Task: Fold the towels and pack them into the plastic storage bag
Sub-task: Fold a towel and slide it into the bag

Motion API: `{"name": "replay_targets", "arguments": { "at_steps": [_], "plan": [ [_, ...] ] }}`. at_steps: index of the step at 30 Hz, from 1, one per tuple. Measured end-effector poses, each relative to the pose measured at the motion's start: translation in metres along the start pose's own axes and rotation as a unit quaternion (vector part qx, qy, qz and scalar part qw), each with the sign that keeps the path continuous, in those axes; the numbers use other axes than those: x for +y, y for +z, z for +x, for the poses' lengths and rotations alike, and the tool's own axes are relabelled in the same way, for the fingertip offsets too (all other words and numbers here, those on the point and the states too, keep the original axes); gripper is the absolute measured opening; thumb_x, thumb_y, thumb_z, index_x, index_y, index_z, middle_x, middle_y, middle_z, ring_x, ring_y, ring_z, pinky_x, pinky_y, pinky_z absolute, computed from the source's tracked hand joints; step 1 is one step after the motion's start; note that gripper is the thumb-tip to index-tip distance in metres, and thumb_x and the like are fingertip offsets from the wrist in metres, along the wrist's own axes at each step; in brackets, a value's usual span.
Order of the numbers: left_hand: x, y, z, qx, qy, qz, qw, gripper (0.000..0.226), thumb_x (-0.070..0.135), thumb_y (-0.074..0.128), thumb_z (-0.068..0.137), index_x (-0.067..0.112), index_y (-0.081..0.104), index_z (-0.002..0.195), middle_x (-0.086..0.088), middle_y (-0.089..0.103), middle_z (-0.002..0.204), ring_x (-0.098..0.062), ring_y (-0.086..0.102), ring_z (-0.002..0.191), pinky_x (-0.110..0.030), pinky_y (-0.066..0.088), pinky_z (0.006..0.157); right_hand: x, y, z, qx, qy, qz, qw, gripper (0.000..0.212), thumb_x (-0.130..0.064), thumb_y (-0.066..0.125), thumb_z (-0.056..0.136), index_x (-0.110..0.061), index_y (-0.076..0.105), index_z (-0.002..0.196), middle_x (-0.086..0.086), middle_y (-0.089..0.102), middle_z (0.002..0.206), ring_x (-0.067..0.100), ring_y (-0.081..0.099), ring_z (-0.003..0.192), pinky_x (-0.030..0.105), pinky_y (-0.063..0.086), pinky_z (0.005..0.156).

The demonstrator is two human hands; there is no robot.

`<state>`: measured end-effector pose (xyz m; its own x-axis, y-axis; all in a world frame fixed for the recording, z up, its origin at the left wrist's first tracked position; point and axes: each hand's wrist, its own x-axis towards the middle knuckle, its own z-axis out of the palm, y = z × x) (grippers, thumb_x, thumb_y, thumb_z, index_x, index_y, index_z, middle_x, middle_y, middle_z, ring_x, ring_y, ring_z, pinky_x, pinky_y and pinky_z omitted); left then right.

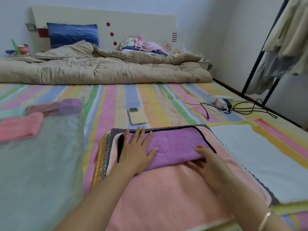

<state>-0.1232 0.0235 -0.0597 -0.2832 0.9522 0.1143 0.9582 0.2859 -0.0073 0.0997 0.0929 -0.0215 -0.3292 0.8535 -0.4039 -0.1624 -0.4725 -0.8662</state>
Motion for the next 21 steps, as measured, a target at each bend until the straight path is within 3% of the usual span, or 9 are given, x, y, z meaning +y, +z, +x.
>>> {"name": "replay_targets", "arguments": {
  "at_steps": [3,6,9,10,12,14,16,18,21],
  "plan": [
    [-0.003,-0.005,-0.007,0.135,0.017,-0.056,0.989,0.071,0.049,0.013,0.087,0.021,0.037,0.148,-0.003,0.025,0.159,-0.017,0.010,0.150,-0.048,0.006,0.119,0.008,0.020,0.004,0.094,-0.094,-0.194,0.972,0.051,-0.010,0.055,0.089,-0.017,0.046,0.139,0.008,0.044,0.138,0.026,0.061,0.091,0.043,0.049,0.095],
    [-0.011,-0.007,-0.016,0.310,0.045,-0.168,0.935,0.035,0.017,0.042,0.082,0.022,0.068,0.106,0.008,0.066,0.115,-0.014,0.055,0.116,-0.042,0.043,0.097,0.009,0.045,-0.006,0.152,-0.290,-0.480,0.814,0.054,-0.014,0.056,0.085,-0.012,0.046,0.139,0.015,0.046,0.129,0.033,0.045,0.117,0.040,0.039,0.099],
    [-0.015,-0.019,-0.025,0.289,-0.066,-0.375,0.879,0.027,0.008,0.047,0.089,0.022,0.070,0.092,0.016,0.069,0.089,-0.008,0.063,0.084,-0.028,0.049,0.079,0.017,0.074,-0.016,0.118,-0.494,-0.601,0.617,0.055,-0.015,0.062,0.074,-0.005,0.057,0.127,0.016,0.058,0.117,0.036,0.051,0.111,0.042,0.044,0.088],
    [-0.018,-0.022,-0.024,0.249,-0.130,-0.465,0.840,0.027,0.007,0.046,0.094,0.018,0.070,0.092,0.011,0.071,0.084,-0.009,0.066,0.076,-0.026,0.050,0.071,0.023,0.082,-0.019,0.086,-0.523,-0.621,0.577,0.056,-0.018,0.062,0.070,-0.005,0.059,0.125,0.015,0.060,0.120,0.035,0.052,0.115,0.041,0.045,0.092],
    [-0.026,-0.035,-0.020,0.144,-0.257,-0.638,0.712,0.032,0.015,0.039,0.102,0.006,0.068,0.092,-0.005,0.071,0.077,-0.015,0.067,0.060,-0.026,0.052,0.052,0.036,0.095,-0.024,-0.009,-0.531,-0.659,0.532,0.050,-0.021,0.055,0.069,-0.010,0.065,0.117,0.011,0.060,0.127,0.032,0.053,0.122,0.042,0.045,0.100],
    [-0.038,-0.046,-0.020,0.061,-0.318,-0.703,0.633,0.047,0.029,0.031,0.105,0.005,0.064,0.083,-0.012,0.067,0.073,-0.018,0.065,0.054,-0.022,0.051,0.041,0.048,0.102,-0.029,-0.112,-0.500,-0.688,0.513,0.049,-0.024,0.040,0.069,-0.019,0.070,0.108,0.004,0.060,0.129,0.029,0.054,0.123,0.046,0.045,0.101],
    [-0.046,-0.048,-0.021,0.019,-0.323,-0.711,0.624,0.049,0.038,0.033,0.104,0.007,0.061,0.080,-0.011,0.066,0.074,-0.019,0.065,0.061,-0.020,0.052,0.042,0.054,0.101,-0.030,-0.205,-0.454,-0.685,0.532,0.056,-0.024,0.035,0.072,-0.022,0.067,0.118,0.002,0.052,0.141,0.025,0.048,0.128,0.040,0.037,0.109],
    [-0.048,-0.041,-0.020,0.017,-0.302,-0.697,0.650,0.037,0.037,0.052,0.098,0.007,0.064,0.082,-0.012,0.069,0.078,-0.019,0.067,0.066,-0.022,0.054,0.048,0.050,0.094,-0.031,-0.264,-0.395,-0.634,0.609,0.053,-0.015,0.043,0.079,-0.026,0.062,0.127,-0.005,0.043,0.147,0.016,0.040,0.133,0.025,0.027,0.111],
    [-0.047,-0.026,-0.017,0.042,-0.280,-0.614,0.736,0.030,0.032,0.080,0.076,0.007,0.070,0.090,-0.009,0.074,0.089,-0.020,0.071,0.074,-0.034,0.060,0.070,0.039,0.088,-0.033,-0.259,-0.378,-0.509,0.729,0.044,-0.003,0.046,0.078,-0.027,0.072,0.105,-0.014,0.055,0.131,-0.002,0.045,0.125,0.009,0.035,0.096]
  ]
}}
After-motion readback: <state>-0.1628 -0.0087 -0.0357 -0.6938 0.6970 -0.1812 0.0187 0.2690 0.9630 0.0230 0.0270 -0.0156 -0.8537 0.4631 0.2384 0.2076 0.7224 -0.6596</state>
